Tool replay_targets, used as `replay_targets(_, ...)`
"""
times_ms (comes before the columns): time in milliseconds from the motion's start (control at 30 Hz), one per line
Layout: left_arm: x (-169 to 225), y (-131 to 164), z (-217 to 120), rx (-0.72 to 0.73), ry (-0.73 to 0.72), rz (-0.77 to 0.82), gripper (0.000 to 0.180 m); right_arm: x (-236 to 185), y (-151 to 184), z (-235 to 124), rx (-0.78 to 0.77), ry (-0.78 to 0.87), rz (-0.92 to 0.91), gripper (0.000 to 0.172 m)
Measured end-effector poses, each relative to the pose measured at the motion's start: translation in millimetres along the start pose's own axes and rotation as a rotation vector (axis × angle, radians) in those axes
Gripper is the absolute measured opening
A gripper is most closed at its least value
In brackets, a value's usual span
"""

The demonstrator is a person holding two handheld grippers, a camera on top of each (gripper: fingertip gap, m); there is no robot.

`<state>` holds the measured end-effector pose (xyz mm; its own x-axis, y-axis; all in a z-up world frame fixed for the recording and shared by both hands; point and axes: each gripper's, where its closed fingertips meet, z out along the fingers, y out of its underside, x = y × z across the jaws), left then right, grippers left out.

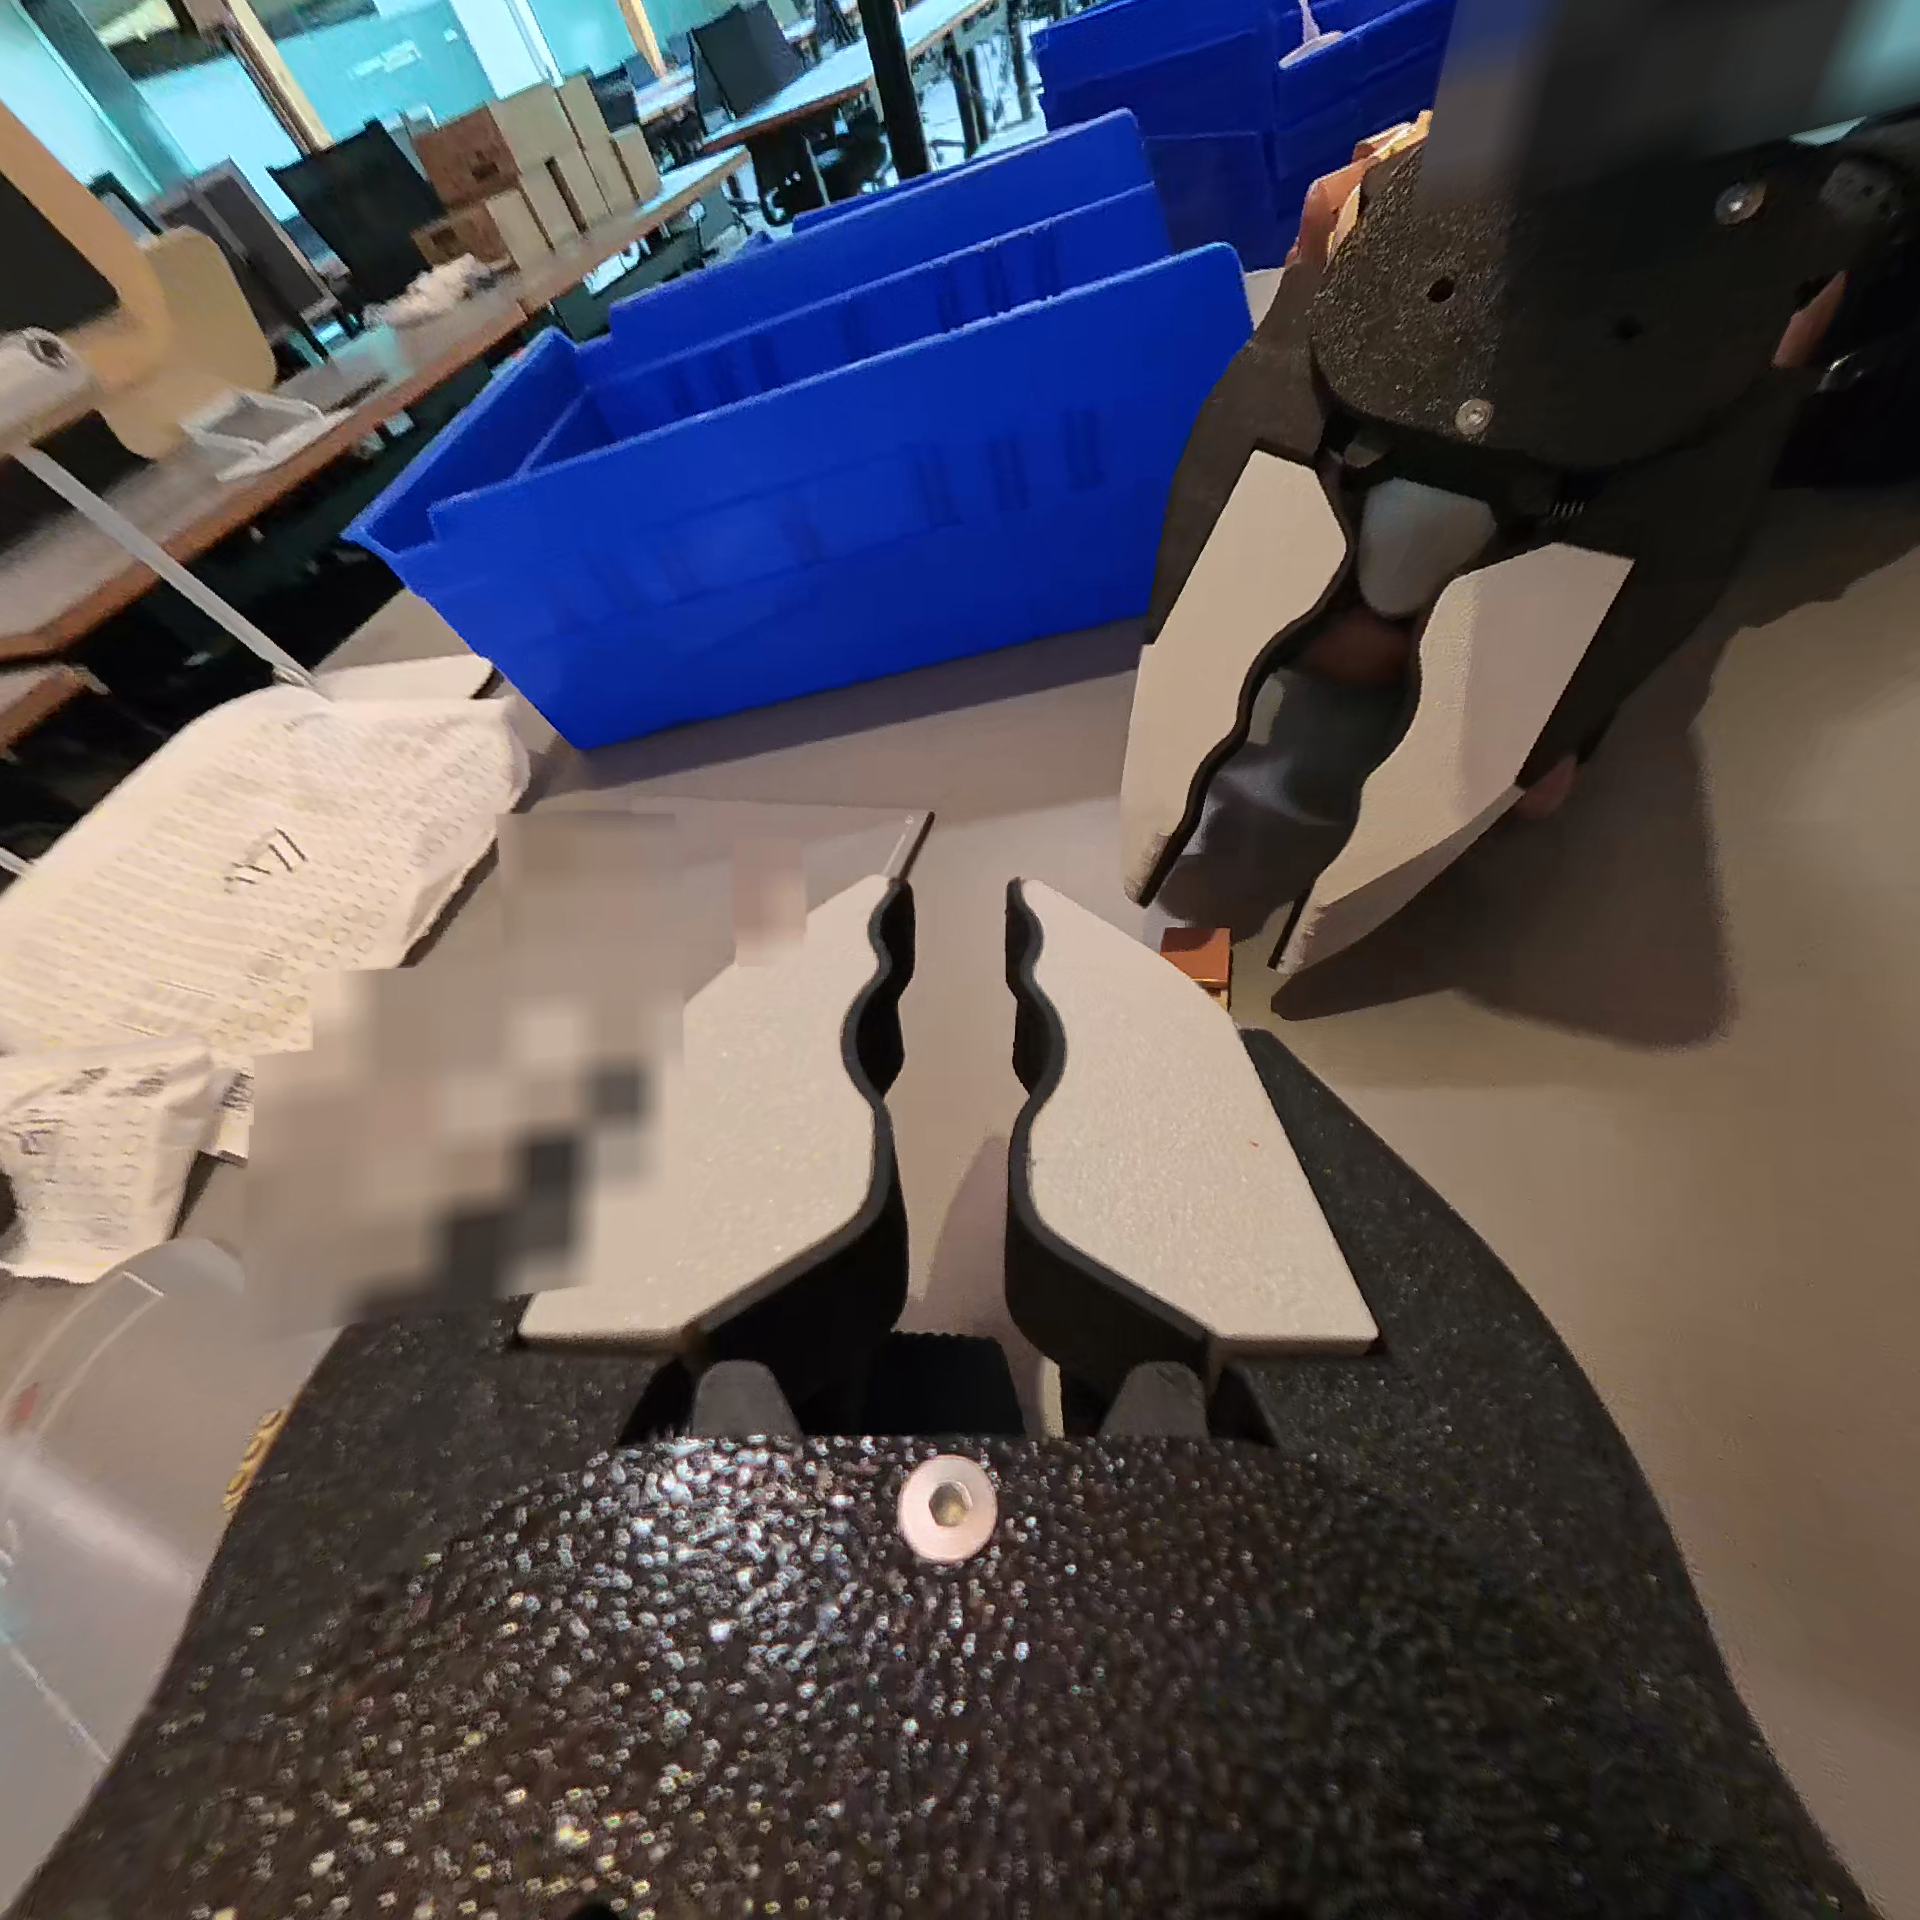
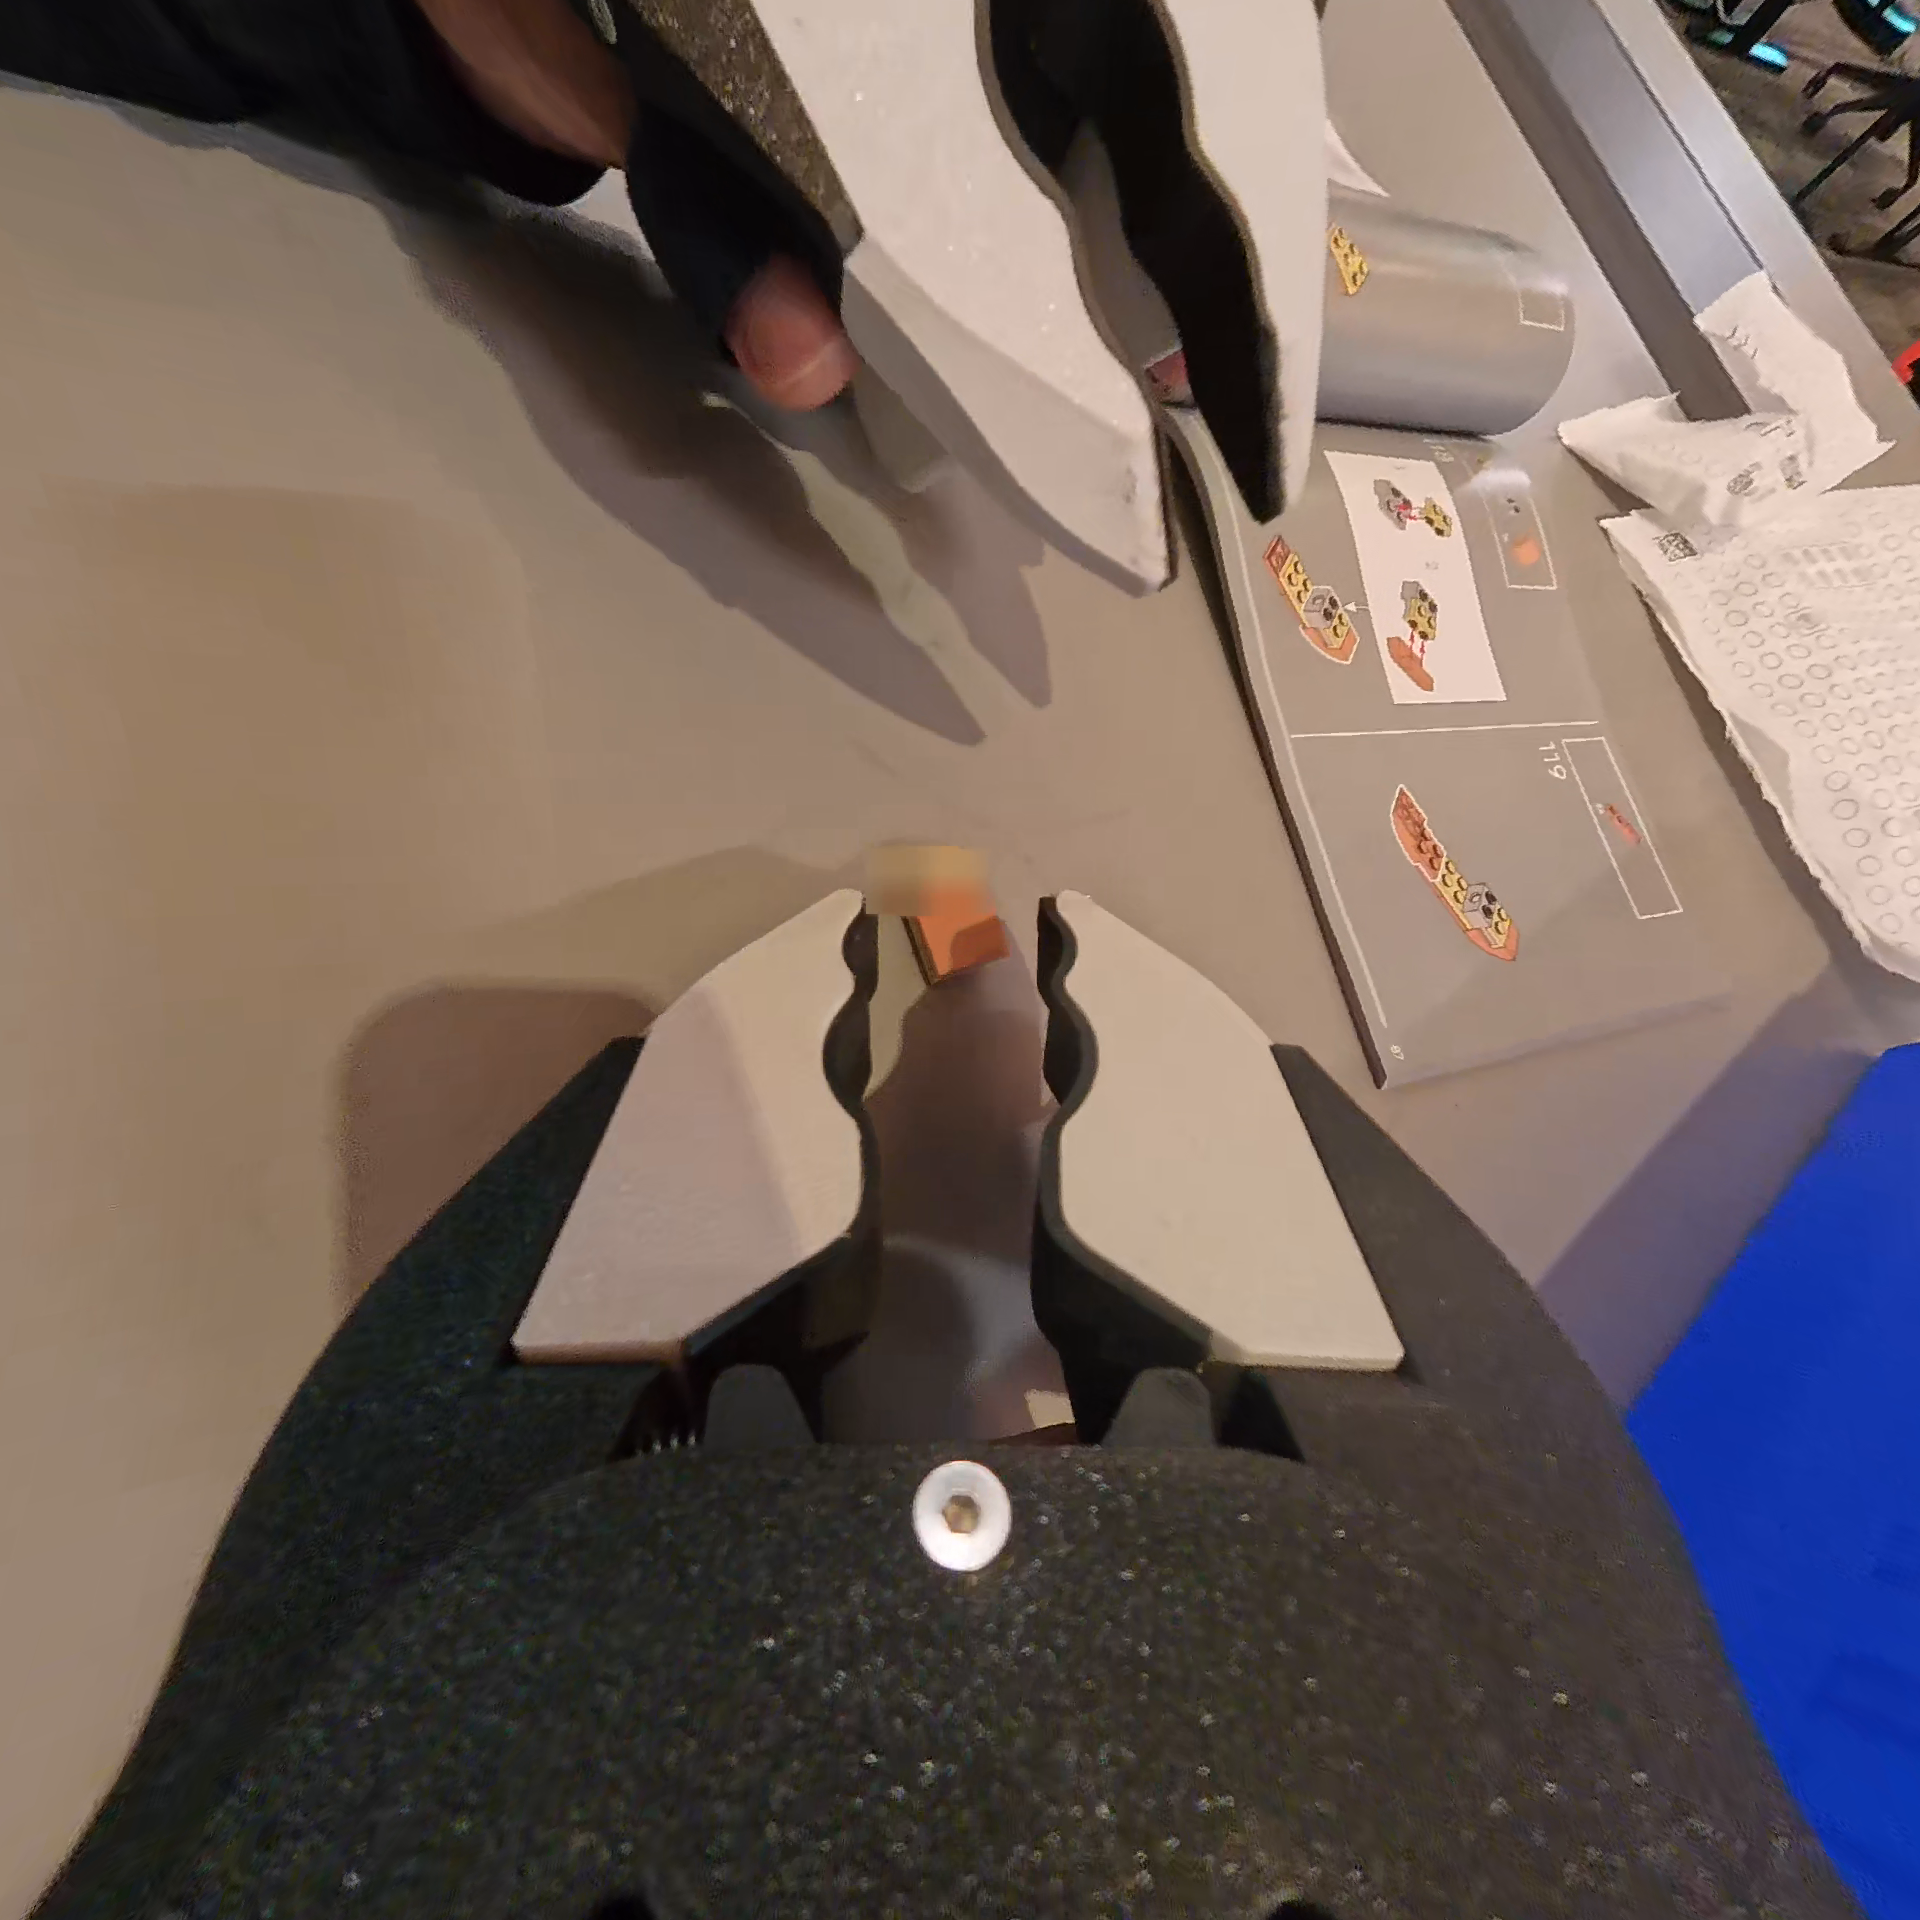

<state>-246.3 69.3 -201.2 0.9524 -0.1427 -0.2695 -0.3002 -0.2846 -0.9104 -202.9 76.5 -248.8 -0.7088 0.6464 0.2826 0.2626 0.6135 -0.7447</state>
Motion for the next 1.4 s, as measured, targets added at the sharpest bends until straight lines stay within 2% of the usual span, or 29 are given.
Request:
replay_targets(233, -3, -3, -4, 0.024, -0.016, -0.011, 0.013, 3, -7, -4, 0.06, 0.026, 0.008, 0.017)
replay_targets(367, 4, -7, -5, 0.054, 0.022, -0.004, 0.004, 7, -11, -8, 0.103, 0.034, 0.037, 0.0)
replay_targets(533, 18, -26, -12, 0.185, 0.093, -0.031, 0.0, 10, -11, -10, 0.109, 0.039, 0.058, 0.0)
replay_targets(633, 15, -38, -22, 0.293, 0.119, -0.089, 0.0, 11, -10, -8, 0.098, 0.044, 0.064, 0.0)
replay_targets(767, 6, -42, -30, 0.355, 0.131, -0.161, 0.0, 10, -8, -6, 0.083, 0.021, 0.08, 0.0)
replay_targets(1400, 2, -42, -30, 0.356, 0.132, -0.193, 0.0, 8, -6, -6, 0.066, 0.021, 0.061, 0.0)
